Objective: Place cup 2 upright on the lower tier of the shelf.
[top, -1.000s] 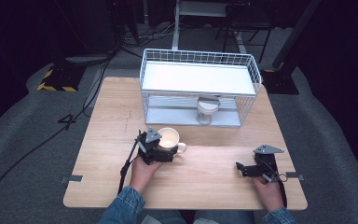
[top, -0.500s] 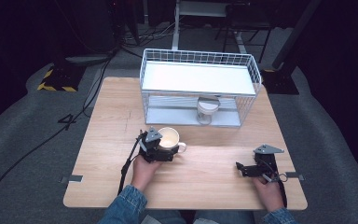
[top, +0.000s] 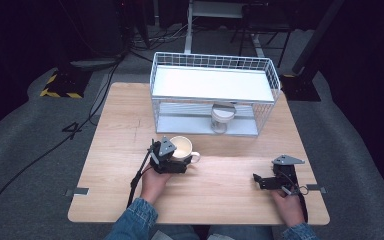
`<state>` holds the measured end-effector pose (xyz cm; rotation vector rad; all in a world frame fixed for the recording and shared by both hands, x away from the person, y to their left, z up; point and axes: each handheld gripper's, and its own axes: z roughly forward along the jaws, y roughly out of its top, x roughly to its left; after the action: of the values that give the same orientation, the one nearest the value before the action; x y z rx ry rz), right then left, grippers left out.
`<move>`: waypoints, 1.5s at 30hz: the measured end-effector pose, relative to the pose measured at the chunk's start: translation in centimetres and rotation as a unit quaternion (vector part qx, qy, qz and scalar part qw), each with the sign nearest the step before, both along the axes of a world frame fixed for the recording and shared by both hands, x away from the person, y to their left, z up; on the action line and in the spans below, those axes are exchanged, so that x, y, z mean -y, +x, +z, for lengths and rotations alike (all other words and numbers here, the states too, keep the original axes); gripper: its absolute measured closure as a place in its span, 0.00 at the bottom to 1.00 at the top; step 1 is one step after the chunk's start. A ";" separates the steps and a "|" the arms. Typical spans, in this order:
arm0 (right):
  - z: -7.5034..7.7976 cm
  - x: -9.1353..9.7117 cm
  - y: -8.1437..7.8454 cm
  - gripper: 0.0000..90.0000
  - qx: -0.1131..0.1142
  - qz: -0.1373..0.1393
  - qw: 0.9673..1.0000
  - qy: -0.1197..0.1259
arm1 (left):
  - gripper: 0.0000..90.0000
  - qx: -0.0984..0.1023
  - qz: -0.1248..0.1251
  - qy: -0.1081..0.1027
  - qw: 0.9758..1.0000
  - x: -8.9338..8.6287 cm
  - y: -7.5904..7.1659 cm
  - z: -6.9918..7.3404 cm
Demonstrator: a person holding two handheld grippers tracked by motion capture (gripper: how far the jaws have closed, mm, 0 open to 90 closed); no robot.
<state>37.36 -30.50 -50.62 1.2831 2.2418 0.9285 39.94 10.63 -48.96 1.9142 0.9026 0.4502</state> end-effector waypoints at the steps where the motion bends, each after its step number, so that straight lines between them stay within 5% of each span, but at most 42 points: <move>1: 0.0 0.0 0.0 0.01 0.000 0.000 1.000 0.000 | 0.10 -0.002 0.003 -0.002 1.000 -0.1 0.0 0.0; 13: 0.0 0.0 0.0 0.01 0.000 0.000 1.000 0.000 | 0.10 0.007 0.009 -0.015 1.000 -1.1 -0.4 1.3; 27: 0.0 0.0 0.0 0.01 0.000 0.000 1.000 0.000 | 0.10 0.011 -0.005 -0.018 1.000 -2.2 -1.0 5.0; 45: 0.0 0.0 0.0 0.00 -0.002 0.000 1.000 0.001 | 0.10 0.015 -0.062 -0.020 0.998 -2.4 -0.8 10.4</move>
<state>37.40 -30.51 -50.62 1.2871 2.2436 0.9298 39.13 12.99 -38.59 1.9090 0.7643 0.3829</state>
